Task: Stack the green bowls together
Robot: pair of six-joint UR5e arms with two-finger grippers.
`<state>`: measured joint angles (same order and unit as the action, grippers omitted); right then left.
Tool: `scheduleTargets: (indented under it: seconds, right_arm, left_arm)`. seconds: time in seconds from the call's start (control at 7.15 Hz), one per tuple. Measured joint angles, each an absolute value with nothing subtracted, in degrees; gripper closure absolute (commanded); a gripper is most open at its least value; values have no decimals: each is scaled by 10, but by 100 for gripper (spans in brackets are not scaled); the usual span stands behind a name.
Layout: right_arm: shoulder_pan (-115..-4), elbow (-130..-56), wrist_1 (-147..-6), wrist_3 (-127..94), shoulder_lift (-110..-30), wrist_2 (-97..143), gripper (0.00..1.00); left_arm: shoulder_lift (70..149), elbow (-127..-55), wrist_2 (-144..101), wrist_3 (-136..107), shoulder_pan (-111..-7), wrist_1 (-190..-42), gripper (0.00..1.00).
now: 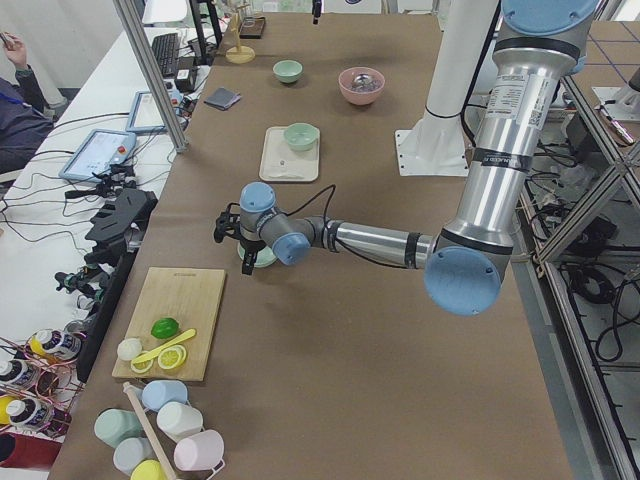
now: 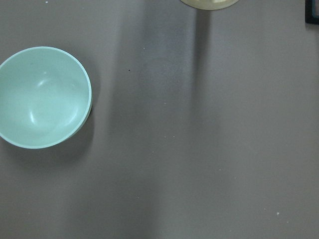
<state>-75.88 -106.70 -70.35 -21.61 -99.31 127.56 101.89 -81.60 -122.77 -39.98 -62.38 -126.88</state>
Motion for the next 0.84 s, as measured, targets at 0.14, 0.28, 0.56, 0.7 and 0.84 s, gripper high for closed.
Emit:
scheduleTargets:
  seconds: [0.14,0.28,0.56,0.7,0.84]
  right_arm:
    - [-759,-1067,-703,-216,-993,1276,0]
    - [-759,-1067,-703,-216,-993,1275,0]
    - [-758,-1067,-703,-216,-993,1275,0]
    - [-758,-1067,-703,-216,-993,1275,0]
    - [-759,-1067,-703,-216,-993,1276,0]
  left_arm:
    - [1019,-807,-1227,-400,-618,-1282,74]
    - [1020,-802,-1227,-400,-611,-1292,86]
    - [1020,-799,-1227,-400,-601,-1297,99]
    - [1020,-799,-1227,-399,-600,-1298,100]
    - [1020,-798,-1227,-398,-600,-1299,100]
